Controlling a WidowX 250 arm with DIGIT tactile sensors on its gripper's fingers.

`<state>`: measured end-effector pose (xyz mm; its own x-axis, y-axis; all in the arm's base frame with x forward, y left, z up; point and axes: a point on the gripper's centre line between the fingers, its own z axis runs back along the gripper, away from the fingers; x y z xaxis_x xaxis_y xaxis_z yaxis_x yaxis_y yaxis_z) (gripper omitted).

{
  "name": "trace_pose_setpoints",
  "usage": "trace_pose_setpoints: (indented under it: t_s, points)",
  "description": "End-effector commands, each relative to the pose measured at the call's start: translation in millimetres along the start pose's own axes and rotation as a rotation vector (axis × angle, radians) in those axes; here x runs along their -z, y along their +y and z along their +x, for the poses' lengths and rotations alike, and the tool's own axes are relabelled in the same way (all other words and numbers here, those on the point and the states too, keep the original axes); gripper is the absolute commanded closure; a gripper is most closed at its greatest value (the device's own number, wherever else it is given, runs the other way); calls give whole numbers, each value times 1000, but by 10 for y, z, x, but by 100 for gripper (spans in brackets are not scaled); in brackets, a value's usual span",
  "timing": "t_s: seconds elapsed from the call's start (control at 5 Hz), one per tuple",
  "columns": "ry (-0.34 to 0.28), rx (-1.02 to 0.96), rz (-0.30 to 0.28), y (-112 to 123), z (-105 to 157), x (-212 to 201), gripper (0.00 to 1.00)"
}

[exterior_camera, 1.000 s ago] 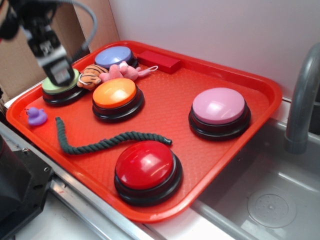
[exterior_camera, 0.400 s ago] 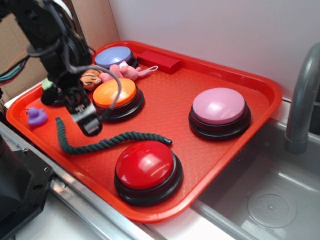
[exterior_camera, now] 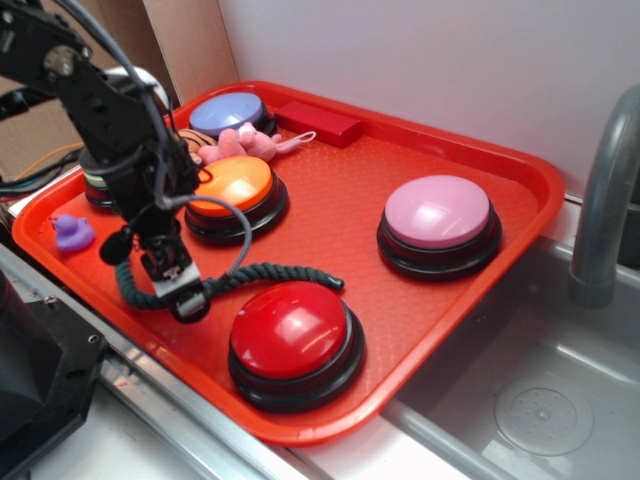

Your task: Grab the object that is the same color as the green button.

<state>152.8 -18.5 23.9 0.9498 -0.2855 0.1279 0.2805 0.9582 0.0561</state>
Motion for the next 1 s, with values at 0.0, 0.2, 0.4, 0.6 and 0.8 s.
trace_pose_setpoints:
  t_s: [0.0,0.2,0.4,0.6,0.8]
  points:
    - [18,-16,4,-27,-4,191,0]
    - [20,-58,-9,-36,8,231,100]
    - [13,-41,-36,-52,5,194,100]
    - [4,-45,-34,-51,3,156,100]
    - [10,-94,-5,-24,9,64,100]
